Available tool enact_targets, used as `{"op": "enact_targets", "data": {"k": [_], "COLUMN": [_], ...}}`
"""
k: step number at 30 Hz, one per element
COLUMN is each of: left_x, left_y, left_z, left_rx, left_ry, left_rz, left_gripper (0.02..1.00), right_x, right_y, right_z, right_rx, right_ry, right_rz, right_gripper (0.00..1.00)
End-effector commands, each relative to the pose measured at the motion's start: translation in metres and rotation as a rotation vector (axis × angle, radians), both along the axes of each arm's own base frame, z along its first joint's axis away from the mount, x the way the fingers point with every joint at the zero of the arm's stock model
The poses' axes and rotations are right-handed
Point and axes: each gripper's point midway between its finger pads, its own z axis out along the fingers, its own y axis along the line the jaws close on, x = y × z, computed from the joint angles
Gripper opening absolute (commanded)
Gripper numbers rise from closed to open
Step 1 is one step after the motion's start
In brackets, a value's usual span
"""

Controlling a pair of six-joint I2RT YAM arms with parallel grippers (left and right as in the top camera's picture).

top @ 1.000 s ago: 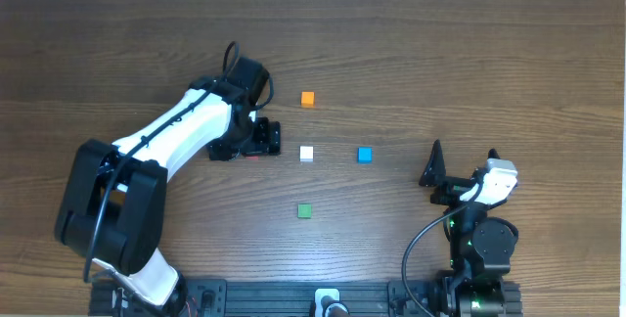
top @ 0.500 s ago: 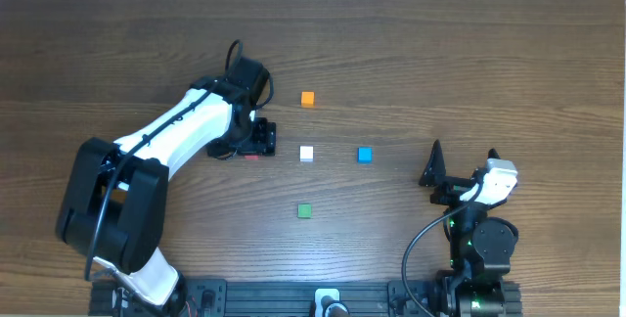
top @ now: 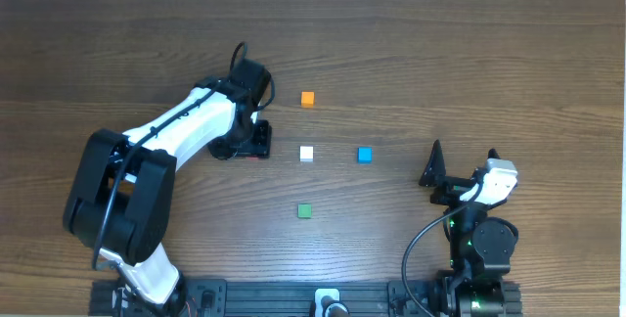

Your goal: Stack Cubes

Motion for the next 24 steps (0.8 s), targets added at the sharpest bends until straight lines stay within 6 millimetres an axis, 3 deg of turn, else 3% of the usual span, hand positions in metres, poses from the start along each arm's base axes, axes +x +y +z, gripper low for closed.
{"op": "enact_targets", "data": {"k": [1,14,24], "left_x": [0.0028,0.0023,0.0015], "left_y": [-0.0026,-0.0120,-0.0116], "left_z": [-0.0017,-0.0017,-0.0017], "left_rx": [0.006,-0.004,-0.002], "left_ry": [-0.005,-0.016,-0.012], "left_rz": [-0.013,-0.025,-0.018], "left_gripper": [0.549,0.367,0.308], "right_x": [0.0003,0.0003,0.0003], "right_y": [0.0021,0.0021,0.0021], "right_z": [-0.0023,-0.0023,-0.0023], "right_rx": [-0.001,-0.001,-0.001], "right_ry": [-0.002,-0.002,-0.002], "right_rz": [0.011,0.011,0.011], "right_gripper": [0.991,0.993,0.991]}}
